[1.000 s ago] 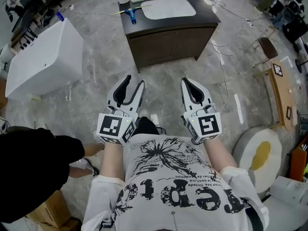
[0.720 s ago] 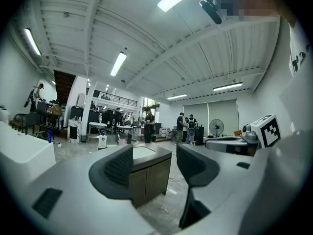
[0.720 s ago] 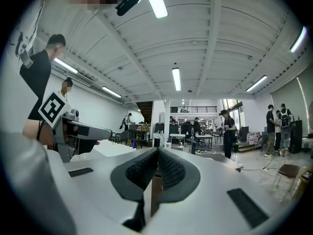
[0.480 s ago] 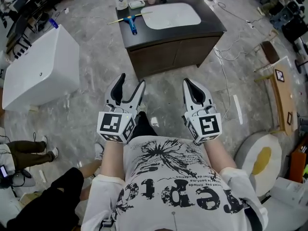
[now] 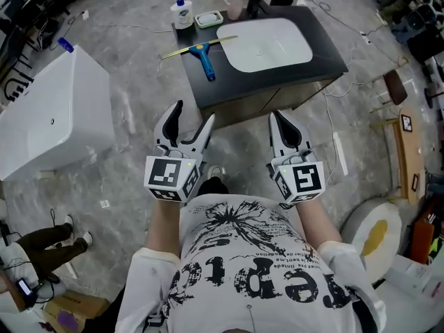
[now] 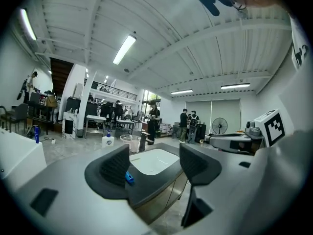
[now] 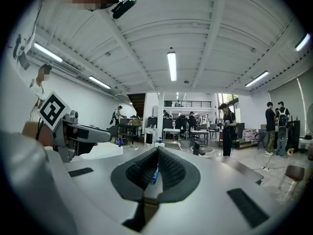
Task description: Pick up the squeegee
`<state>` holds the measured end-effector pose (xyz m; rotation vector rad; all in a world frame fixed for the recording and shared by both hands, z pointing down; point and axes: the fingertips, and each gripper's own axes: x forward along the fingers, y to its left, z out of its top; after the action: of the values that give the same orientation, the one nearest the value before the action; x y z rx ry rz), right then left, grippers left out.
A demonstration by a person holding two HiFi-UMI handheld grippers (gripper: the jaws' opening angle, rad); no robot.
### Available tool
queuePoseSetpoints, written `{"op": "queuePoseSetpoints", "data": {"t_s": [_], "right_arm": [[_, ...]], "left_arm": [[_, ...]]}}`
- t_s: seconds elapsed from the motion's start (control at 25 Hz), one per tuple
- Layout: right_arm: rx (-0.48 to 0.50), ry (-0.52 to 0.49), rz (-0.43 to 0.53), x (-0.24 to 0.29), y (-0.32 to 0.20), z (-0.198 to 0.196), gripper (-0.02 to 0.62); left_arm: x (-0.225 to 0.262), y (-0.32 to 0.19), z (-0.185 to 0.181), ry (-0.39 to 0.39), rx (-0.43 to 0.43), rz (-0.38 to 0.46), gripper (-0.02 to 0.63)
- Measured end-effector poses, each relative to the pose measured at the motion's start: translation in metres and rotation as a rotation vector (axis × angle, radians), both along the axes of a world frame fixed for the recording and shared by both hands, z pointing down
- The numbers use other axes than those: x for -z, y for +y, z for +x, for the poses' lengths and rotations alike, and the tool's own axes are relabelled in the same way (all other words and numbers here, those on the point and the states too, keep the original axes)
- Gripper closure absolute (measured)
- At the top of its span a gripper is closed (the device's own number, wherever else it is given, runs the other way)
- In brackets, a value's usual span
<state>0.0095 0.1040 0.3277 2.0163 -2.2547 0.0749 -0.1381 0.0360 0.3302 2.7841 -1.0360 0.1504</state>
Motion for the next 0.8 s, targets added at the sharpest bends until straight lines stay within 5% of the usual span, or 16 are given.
{"op": "queuePoseSetpoints", "data": {"t_s": [0.48,0.8], "right_arm": [[-0.025,0.018,-0.088,-0.020,-0.153,0.001,0.580],[0.082,-0.004,-0.105,-0.047,-0.229,0.032,0.580]], "left_arm": [[-0.038,-0.150,-0.002,-0.028,-0.007,-0.101,0.281],[-0.079,-0.208,0.029,-0.103,0.087,-0.157,0.281]]}}
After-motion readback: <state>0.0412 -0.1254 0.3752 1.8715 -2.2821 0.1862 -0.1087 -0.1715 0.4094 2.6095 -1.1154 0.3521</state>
